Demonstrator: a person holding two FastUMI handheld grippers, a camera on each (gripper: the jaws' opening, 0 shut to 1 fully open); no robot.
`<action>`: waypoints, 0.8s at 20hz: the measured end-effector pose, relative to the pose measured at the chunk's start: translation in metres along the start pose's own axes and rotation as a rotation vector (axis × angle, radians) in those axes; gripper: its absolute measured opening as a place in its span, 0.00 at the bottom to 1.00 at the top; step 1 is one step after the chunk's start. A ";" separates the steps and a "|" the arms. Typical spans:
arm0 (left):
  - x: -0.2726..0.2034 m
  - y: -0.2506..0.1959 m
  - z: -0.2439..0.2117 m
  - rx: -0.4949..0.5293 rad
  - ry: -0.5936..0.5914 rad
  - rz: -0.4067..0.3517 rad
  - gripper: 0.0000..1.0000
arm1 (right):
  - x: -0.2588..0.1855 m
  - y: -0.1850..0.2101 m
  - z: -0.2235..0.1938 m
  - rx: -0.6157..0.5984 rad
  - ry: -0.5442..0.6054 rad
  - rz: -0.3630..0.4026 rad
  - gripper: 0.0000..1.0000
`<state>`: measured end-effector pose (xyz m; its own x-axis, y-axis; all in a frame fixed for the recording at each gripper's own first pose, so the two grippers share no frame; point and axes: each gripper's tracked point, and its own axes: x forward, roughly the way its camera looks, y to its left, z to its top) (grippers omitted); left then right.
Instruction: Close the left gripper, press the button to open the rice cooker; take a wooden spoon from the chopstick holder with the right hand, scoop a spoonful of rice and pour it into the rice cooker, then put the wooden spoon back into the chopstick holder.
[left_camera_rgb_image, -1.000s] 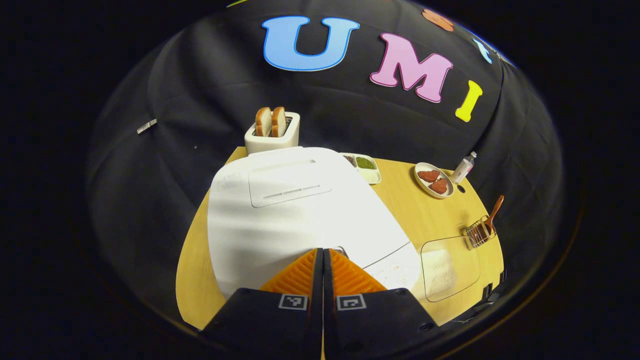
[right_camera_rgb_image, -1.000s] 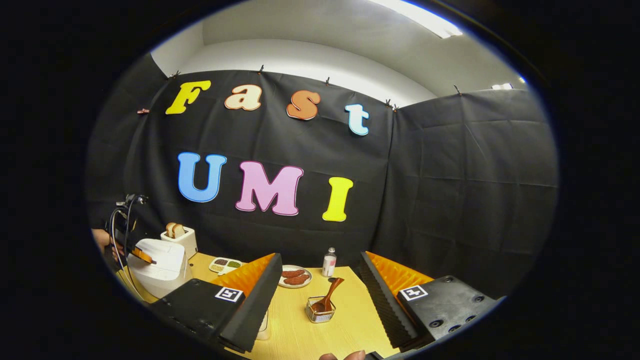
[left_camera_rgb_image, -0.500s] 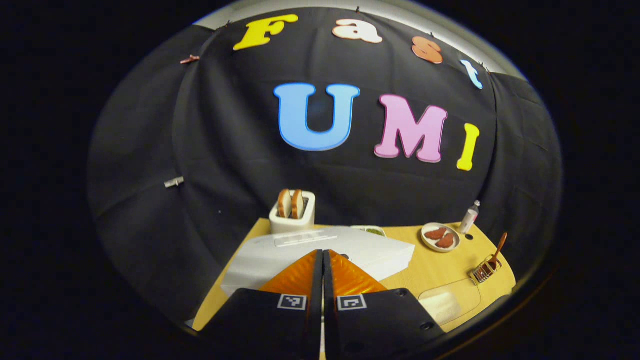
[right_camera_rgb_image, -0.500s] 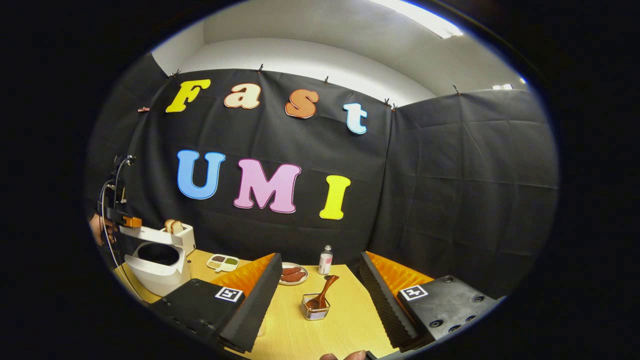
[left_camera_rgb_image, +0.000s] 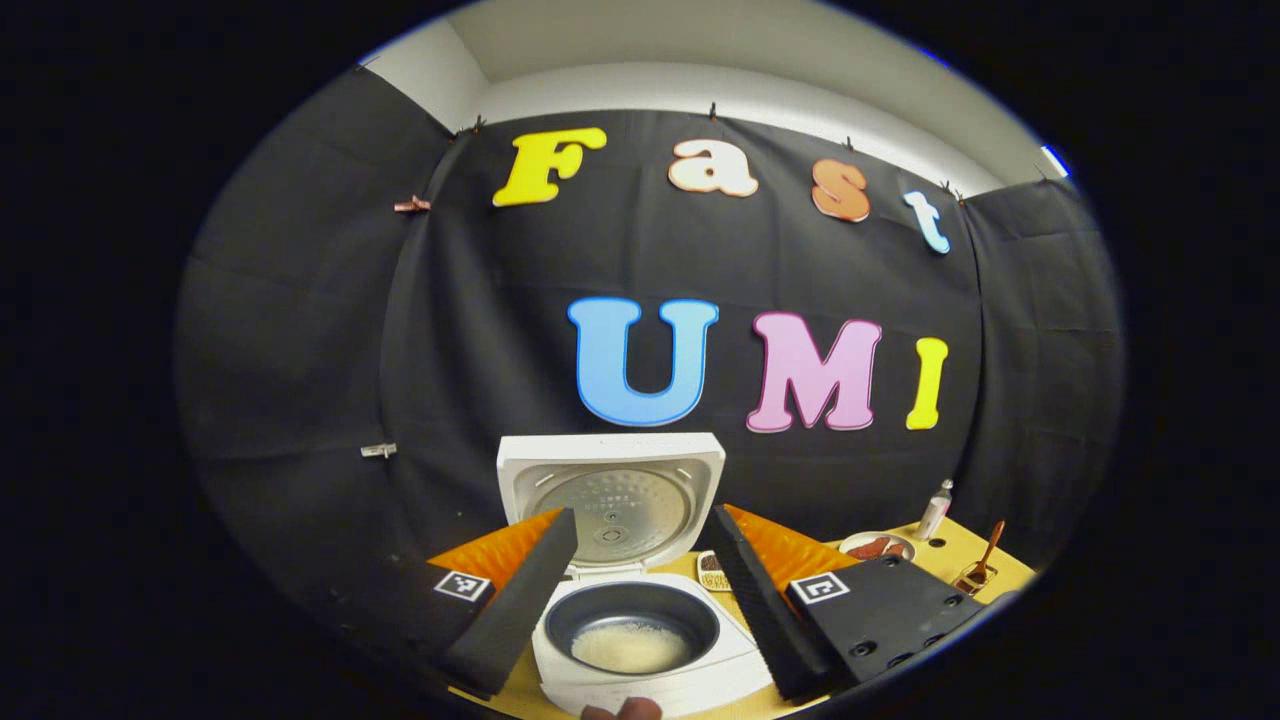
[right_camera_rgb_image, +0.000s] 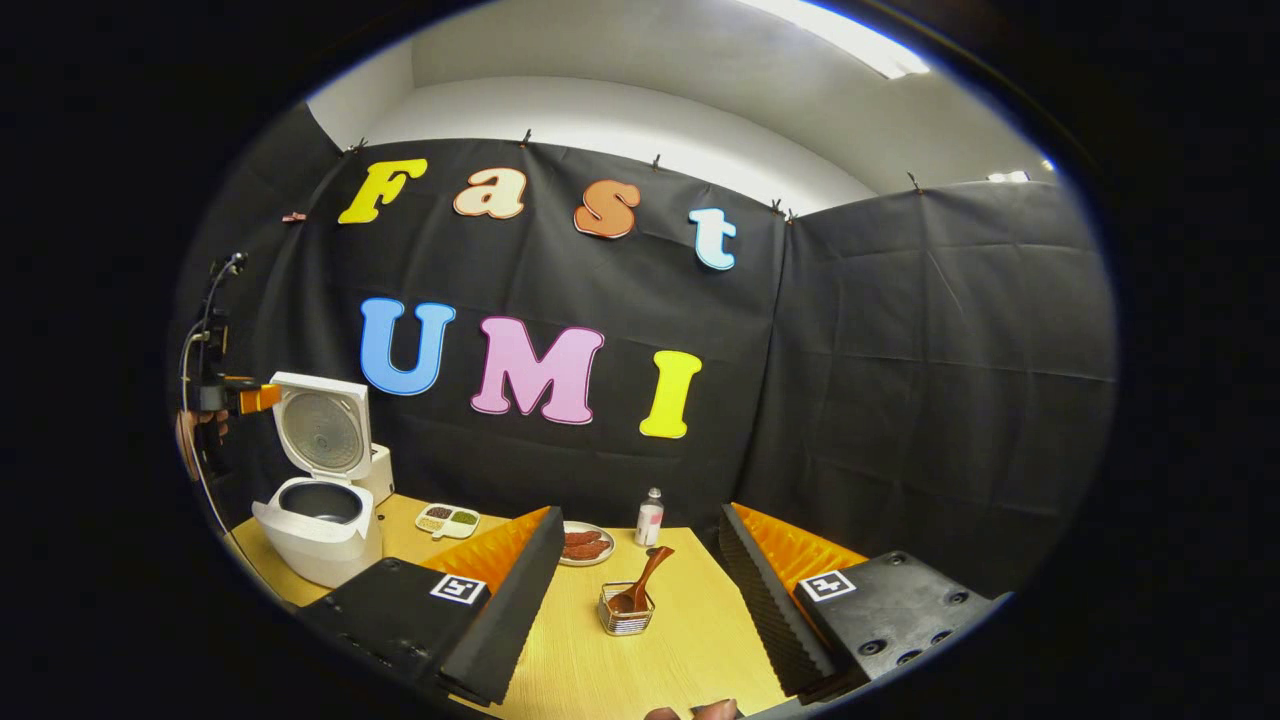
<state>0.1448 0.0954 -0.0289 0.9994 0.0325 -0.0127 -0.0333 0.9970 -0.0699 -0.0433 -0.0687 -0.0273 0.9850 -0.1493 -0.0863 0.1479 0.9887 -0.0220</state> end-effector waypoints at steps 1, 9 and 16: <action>-0.013 -0.004 0.007 0.008 -0.021 -0.011 0.95 | 0.000 0.000 -0.002 0.004 0.006 0.006 0.97; -0.109 -0.034 0.022 -0.015 -0.039 -0.024 0.95 | 0.010 0.002 -0.019 0.005 0.034 0.050 0.98; -0.164 -0.036 0.003 0.015 0.024 0.025 0.95 | 0.041 -0.009 -0.056 0.069 0.092 0.093 0.98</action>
<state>-0.0175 0.0549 -0.0213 0.9977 0.0563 -0.0382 -0.0583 0.9968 -0.0538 -0.0094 -0.0845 -0.0867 0.9829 -0.0542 -0.1760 0.0655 0.9961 0.0590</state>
